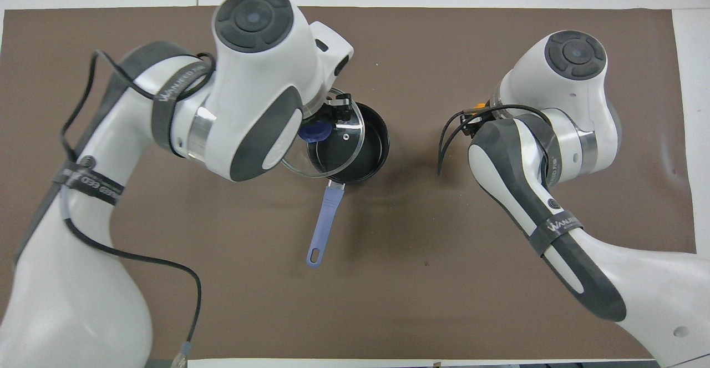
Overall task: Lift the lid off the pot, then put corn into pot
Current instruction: 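Lift the lid with the left gripper while the right gripper carries the corn, then set the lid down with the left gripper while the right gripper lowers the corn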
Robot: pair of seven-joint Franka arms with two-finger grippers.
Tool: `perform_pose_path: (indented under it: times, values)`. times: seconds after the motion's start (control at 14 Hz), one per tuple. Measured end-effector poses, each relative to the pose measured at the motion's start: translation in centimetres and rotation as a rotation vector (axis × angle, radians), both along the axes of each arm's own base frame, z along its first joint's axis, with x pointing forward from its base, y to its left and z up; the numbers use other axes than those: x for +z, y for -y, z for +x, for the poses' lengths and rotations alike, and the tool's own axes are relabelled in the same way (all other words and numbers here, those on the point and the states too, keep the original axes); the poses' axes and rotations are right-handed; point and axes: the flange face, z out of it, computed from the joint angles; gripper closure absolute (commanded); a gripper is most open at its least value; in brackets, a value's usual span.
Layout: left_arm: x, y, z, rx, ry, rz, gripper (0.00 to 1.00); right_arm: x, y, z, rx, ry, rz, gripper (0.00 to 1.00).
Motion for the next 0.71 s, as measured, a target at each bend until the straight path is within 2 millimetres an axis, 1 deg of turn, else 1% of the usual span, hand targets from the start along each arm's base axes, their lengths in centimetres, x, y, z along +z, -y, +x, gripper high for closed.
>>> perform_pose_path:
  times: [0.14, 0.21, 0.29, 0.43, 0.5, 0.57, 0.71]
  values:
    - [2.3, -4.6, 1.5, 0.050, 0.012, -0.006, 1.00, 1.4, -1.9, 0.2, -0.005, -0.009, -0.004, 1.00]
    - [2.9, -7.0, 2.3, 0.057, 0.009, -0.003, 1.00, 2.5, -3.3, 0.4, -0.011, -0.016, -0.008, 1.00]
    - [3.1, -9.4, 3.0, 0.052, 0.000, 0.002, 1.00, 3.9, -5.1, 0.5, -0.022, -0.026, -0.013, 1.00]
    - [2.9, -14.6, 4.6, 0.033, -0.019, 0.011, 1.00, 6.6, -9.7, 0.6, -0.047, -0.016, -0.014, 1.00]
    - [2.5, -17.2, 5.4, 0.019, -0.026, 0.014, 1.00, 7.4, -12.3, 0.3, -0.054, -0.004, -0.009, 1.00]
    - [1.9, -19.9, 5.9, -0.008, -0.037, 0.016, 1.00, 7.5, -15.1, -0.2, -0.065, 0.006, -0.005, 1.00]
    - [0.1, -25.3, 6.3, -0.069, -0.062, 0.018, 1.00, 6.7, -20.6, -1.4, -0.092, 0.018, 0.001, 1.00]
